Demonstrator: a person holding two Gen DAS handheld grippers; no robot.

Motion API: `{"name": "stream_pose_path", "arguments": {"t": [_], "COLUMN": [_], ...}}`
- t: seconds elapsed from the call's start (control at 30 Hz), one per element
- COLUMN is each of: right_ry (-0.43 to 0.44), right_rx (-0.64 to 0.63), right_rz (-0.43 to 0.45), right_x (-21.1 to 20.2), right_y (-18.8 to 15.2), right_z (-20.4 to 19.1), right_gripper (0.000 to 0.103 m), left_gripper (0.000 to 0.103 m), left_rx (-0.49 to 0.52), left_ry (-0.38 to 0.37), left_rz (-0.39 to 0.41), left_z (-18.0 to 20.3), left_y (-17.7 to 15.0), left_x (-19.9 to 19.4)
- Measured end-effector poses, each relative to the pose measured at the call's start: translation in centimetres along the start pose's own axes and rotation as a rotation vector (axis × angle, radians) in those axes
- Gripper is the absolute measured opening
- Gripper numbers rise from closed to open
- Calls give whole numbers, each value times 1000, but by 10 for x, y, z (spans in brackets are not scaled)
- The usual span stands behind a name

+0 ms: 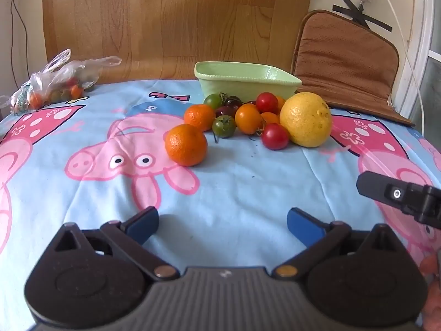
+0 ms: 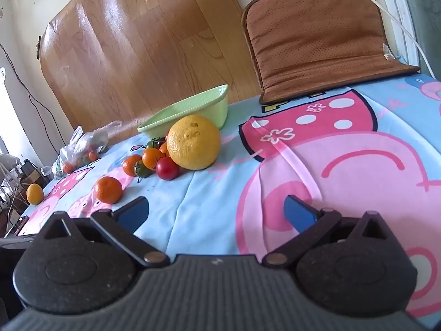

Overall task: Organize fruits
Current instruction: 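Grasp a mandarin with the left tool while the right tool grasps a red cherry tomato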

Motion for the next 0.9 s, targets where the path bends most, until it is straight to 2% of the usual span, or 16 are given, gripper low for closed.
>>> {"name": "stream_pose_path", "arguments": {"t": [0.03, 0.1, 0.17, 0.23, 0.27, 0.33, 0.4, 0.43, 0.5, 0.57, 0.63, 0.73, 0.9], "right_ry": [-2, 1, 5, 1, 7, 31, 60, 73, 81, 85, 59, 42, 11], "right_rx": [-3, -11, -35, -90, -115, -159, -200, -227, -311, -391, -452, -460, -475], "right_rz": [-1, 1, 8, -1, -6, -11, -21, -26, -36, -37, -33, -56, -74], "right_x": [1, 2, 3, 10, 13, 13, 18, 22, 32, 40, 51, 68, 81], "right_y": [0, 0, 1, -3, -4, -3, 0, 2, 2, 5, 9, 14, 16], "right_z": [-1, -3, -7, -13, -17, -26, -35, -40, -61, -75, -82, -84, -84], "right_gripper": [103, 103, 95, 82, 78, 64, 57, 50, 43, 40, 39, 37, 37], "left_gripper": [103, 103, 103, 103, 103, 102, 100, 99, 98, 94, 84, 73, 61], "left_rx": [-4, -12, -17, -80, -125, -158, -151, -154, -136, -81, -44, -15, -45], "left_ry": [-15, -51, -107, -177, -188, -156, -118, -127, -156, -164, -183, -198, -239], "left_rz": [29, 21, 45, 73, 79, 98, 122, 135, 150, 151, 143, 133, 86], "left_z": [-1, -5, -13, -29, -39, -59, -74, -81, -83, -77, -69, -61, -61], "left_y": [-5, -4, -6, -6, -4, 5, 16, 22, 35, 48, 54, 60, 60], "left_x": [-3, -4, -14, -17, -19, -21, -23, -23, -22, -14, -4, 10, 31]}}
Point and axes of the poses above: each gripper's, at about its wrist camera, not at the fingertips, and x roughly the way its jaws point, z to its right, y to its top, the point moved 8 cm from there along x, roughly the way its jaws point, and after that the axes turned 4 degrees about -z, right-handed, at the moved point
